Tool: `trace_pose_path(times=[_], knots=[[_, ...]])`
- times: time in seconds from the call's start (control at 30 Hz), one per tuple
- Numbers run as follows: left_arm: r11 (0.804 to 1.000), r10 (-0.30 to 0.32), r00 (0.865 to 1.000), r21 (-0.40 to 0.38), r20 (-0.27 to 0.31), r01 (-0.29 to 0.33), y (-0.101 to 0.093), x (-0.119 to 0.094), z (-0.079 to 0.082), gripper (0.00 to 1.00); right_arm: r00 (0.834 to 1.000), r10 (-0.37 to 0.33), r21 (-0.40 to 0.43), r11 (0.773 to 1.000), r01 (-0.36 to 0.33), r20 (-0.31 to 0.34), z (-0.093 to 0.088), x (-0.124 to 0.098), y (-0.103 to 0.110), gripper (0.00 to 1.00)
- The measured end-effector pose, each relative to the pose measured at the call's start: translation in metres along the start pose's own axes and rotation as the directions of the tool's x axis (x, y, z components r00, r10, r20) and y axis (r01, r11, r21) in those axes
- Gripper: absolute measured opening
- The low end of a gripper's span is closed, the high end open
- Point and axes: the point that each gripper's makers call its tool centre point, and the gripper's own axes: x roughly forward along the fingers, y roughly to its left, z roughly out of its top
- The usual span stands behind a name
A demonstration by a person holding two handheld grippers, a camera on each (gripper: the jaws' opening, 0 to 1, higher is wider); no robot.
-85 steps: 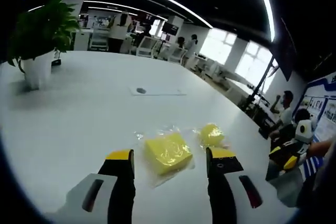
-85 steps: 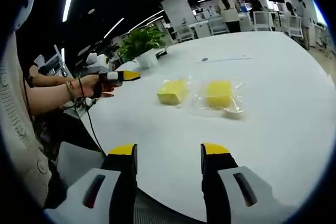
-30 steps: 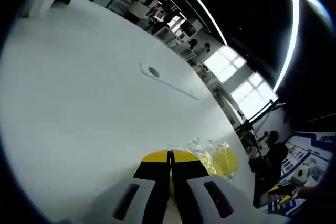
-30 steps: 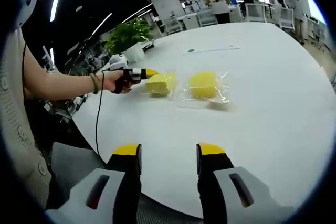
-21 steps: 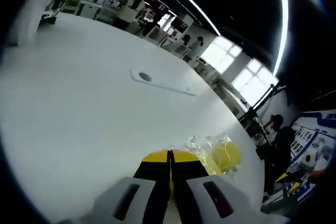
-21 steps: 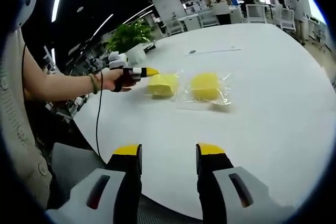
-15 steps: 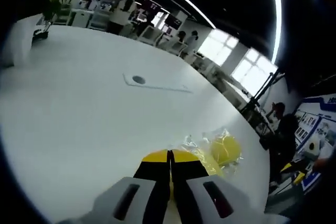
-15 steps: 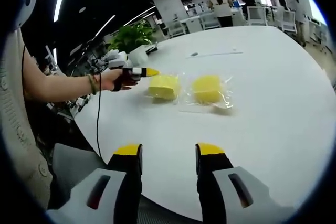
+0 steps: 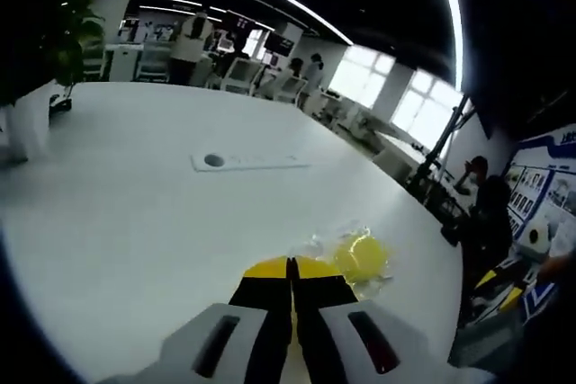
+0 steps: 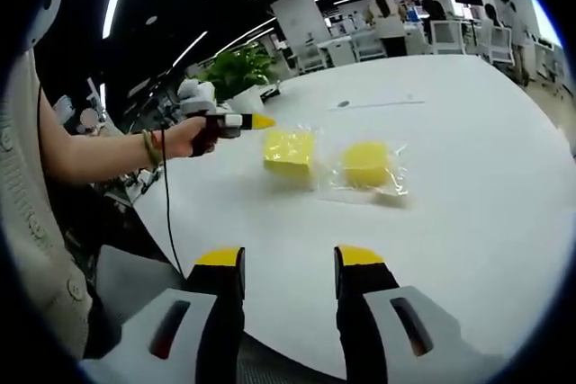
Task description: Compare the silicone blocks by pressing each to a similar depth, holding the contact briefly, and releasing to observe deformation and rebound differences across the visible hardness samples.
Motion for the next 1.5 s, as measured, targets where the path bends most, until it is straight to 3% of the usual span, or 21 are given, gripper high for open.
trace_pose_path(times=[0.27, 0.47, 0.97, 1.17, 1.3, 1.5], knots=[[0.999, -0.039, 0.999, 0.034, 0.022, 0.038, -0.028, -0.012, 0.006, 0.00, 1.000, 0.007, -0.030, 1.000, -0.006, 0.027, 0.005, -0.006, 0.004, 0.37], [0.995, -0.065, 0.998, 0.079, 0.003, 0.064, -0.050, -0.019, 0.007, 0.00, 1.000, 0.017, -0.053, 0.998, -0.016, 0.022, 0.007, -0.008, 0.005, 0.38], [0.992, -0.081, 0.994, 0.103, 0.070, 0.074, -0.078, -0.049, 0.040, 0.00, 0.995, 0.071, -0.191, 0.980, -0.057, 0.069, 0.054, -0.012, 0.013, 0.40], [0.983, -0.128, 0.989, 0.142, 0.073, 0.117, -0.101, -0.061, 0.050, 0.00, 0.993, 0.098, -0.246, 0.966, -0.079, 0.066, 0.069, -0.011, 0.014, 0.39], [0.972, -0.147, 0.986, 0.196, 0.075, 0.130, -0.118, -0.071, 0.061, 0.00, 0.992, 0.120, -0.327, 0.939, -0.104, 0.028, 0.074, -0.010, 0.019, 0.40], [0.945, -0.178, 0.982, 0.289, 0.067, 0.152, -0.145, -0.083, 0.072, 0.00, 0.991, 0.130, -0.385, 0.916, -0.114, 0.017, 0.089, -0.008, 0.020, 0.41]])
